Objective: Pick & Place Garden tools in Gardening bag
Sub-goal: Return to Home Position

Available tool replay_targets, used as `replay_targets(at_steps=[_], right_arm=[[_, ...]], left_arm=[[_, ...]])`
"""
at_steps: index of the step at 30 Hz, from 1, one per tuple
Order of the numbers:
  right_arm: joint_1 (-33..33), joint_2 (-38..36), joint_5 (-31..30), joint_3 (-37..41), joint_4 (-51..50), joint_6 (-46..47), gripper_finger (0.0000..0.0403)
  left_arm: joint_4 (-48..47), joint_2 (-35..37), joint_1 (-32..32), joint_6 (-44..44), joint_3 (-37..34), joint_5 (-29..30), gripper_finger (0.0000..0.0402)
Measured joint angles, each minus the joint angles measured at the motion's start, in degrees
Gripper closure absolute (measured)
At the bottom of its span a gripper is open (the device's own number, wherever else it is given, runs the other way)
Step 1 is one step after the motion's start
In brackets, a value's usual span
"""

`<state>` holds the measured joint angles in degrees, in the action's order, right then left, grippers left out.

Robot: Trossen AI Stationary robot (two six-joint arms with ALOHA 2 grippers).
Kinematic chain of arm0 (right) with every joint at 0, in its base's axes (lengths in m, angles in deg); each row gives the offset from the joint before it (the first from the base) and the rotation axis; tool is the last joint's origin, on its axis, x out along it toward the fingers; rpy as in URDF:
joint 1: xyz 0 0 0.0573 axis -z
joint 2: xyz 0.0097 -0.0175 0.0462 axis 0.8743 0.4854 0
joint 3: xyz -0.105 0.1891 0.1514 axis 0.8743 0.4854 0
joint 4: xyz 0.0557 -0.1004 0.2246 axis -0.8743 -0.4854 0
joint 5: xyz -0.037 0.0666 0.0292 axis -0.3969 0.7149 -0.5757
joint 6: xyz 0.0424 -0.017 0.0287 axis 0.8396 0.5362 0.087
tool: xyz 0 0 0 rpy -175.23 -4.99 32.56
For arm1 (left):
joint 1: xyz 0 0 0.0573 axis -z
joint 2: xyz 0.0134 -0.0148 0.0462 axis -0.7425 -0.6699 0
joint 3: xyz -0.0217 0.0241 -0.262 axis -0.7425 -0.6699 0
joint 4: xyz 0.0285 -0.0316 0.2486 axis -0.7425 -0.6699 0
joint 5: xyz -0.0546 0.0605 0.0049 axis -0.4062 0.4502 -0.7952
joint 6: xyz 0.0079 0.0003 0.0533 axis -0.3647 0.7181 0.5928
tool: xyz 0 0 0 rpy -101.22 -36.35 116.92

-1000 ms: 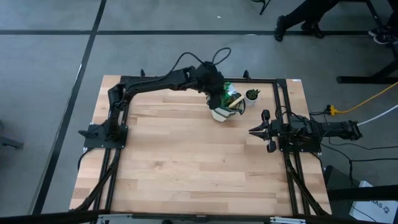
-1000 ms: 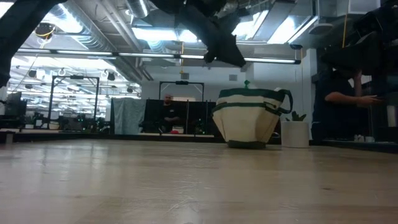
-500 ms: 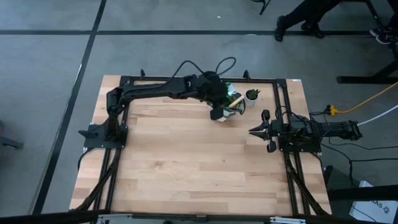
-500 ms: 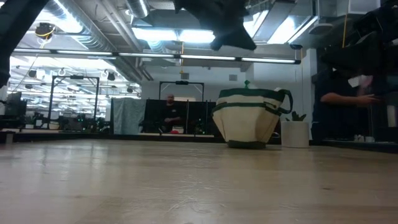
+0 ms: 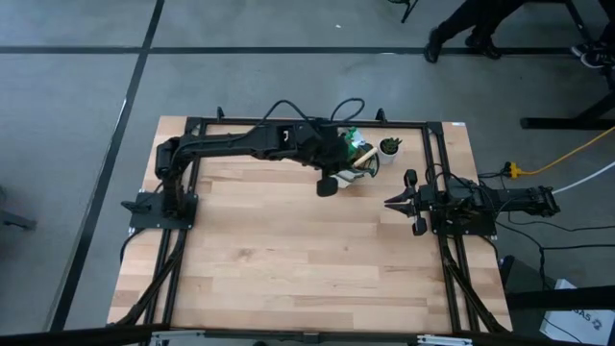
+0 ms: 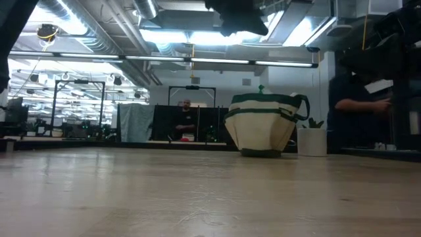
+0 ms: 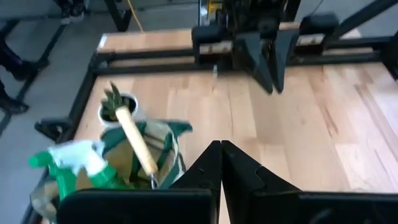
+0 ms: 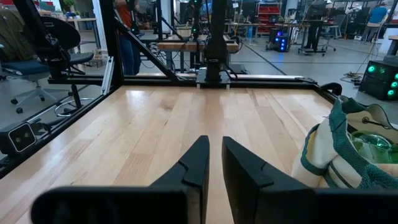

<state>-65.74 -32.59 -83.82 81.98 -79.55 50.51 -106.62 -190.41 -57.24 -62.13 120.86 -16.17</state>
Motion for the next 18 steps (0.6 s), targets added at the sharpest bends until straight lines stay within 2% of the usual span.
replay_targets(at_steps=[3, 6, 11, 18], right_arm=[[0.00, 0.00, 0.00, 0.00, 0.00, 0.00, 0.0355], [-0.02, 0.00, 0.00, 0.00, 0.00, 0.00, 0.0355], [-0.02, 0.00, 0.00, 0.00, 0.00, 0.00, 0.0355], [0.00, 0.00, 0.02, 0.00, 0.00, 0.00, 0.0355]], left_arm=[[-0.54, 0.04, 0.35, -0.63, -1.21, 0.00, 0.0400], [0.24, 1.40, 1.32, -1.70, -5.35, 0.64, 0.0399], [9.71, 6.60, 2.53, -5.87, -16.60, 2.72, 0.0401], [23.04, 17.45, 2.45, -12.70, -32.41, 7.61, 0.0400]])
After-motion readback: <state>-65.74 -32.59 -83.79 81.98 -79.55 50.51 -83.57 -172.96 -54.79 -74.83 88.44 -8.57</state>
